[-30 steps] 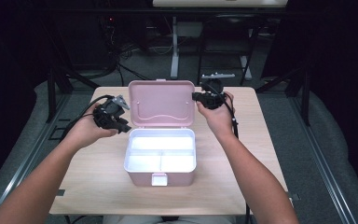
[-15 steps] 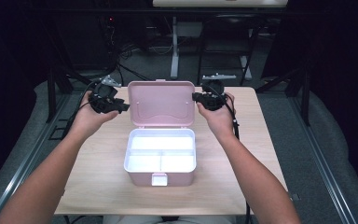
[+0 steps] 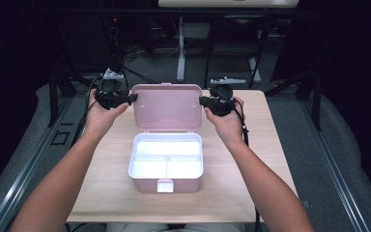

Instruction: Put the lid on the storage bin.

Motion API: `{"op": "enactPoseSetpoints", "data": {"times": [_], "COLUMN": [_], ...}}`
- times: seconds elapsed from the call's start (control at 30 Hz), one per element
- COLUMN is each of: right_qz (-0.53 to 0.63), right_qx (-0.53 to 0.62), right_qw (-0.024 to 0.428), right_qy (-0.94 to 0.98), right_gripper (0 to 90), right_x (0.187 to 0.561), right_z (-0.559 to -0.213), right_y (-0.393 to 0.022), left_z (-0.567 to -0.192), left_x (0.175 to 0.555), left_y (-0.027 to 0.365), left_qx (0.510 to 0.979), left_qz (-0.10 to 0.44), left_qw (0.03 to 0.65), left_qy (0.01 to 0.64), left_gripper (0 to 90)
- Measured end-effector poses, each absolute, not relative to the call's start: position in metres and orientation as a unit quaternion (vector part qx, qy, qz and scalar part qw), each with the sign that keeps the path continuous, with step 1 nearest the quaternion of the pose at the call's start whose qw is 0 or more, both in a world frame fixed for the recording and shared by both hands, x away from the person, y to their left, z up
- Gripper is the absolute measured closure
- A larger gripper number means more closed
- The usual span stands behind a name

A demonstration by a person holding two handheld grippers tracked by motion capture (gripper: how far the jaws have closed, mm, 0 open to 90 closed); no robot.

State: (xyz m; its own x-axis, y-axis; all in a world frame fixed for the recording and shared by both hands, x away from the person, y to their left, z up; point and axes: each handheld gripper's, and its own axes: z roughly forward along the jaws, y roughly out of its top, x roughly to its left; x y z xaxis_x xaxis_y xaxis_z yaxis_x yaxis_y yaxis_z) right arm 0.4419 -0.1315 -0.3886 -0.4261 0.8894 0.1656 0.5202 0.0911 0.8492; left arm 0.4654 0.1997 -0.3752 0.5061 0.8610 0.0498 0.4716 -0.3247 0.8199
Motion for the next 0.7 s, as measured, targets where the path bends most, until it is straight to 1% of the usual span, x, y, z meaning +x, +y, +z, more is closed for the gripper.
{"op": "enactPoseSetpoints", "data": {"times": [0.03, 0.13, 0.2, 0.27, 0.4, 0.5, 0.7], "right_qz": [0.457, 0.460, 0.460, 0.462, 0.467, 0.467, 0.473], "right_qx": [0.496, 0.495, 0.494, 0.492, 0.492, 0.492, 0.491], "right_qw": [0.203, 0.204, 0.206, 0.206, 0.204, 0.207, 0.214], "right_qy": [0.710, 0.708, 0.709, 0.708, 0.706, 0.705, 0.699], "right_gripper": [86.9, 86.9, 86.9, 86.8, 86.3, 85.1, 83.0], "right_x": [0.4415, 0.4401, 0.4392, 0.4385, 0.4399, 0.4416, 0.4481], "right_z": [-0.3886, -0.3891, -0.3889, -0.3889, -0.3907, -0.3905, -0.3850], "right_y": [-0.1315, -0.1315, -0.1314, -0.1316, -0.1328, -0.1322, -0.1312], "left_z": [-0.3757, -0.3773, -0.3780, -0.3783, -0.3776, -0.3774, -0.3768], "left_x": [0.4665, 0.4683, 0.4680, 0.4667, 0.4653, 0.4638, 0.4617], "left_y": [0.1996, 0.1976, 0.1954, 0.1929, 0.1925, 0.1910, 0.1916], "left_qx": [0.774, 0.771, 0.775, 0.777, 0.782, 0.783, 0.783], "left_qz": [0.250, 0.245, 0.240, 0.249, 0.254, 0.262, 0.262], "left_qw": [0.391, 0.402, 0.406, 0.402, 0.399, 0.394, 0.398], "left_qy": [0.431, 0.428, 0.420, 0.415, 0.407, 0.403, 0.399], "left_gripper": [60.0, 66.1, 74.2, 78.9, 79.3, 79.2, 79.1]}}
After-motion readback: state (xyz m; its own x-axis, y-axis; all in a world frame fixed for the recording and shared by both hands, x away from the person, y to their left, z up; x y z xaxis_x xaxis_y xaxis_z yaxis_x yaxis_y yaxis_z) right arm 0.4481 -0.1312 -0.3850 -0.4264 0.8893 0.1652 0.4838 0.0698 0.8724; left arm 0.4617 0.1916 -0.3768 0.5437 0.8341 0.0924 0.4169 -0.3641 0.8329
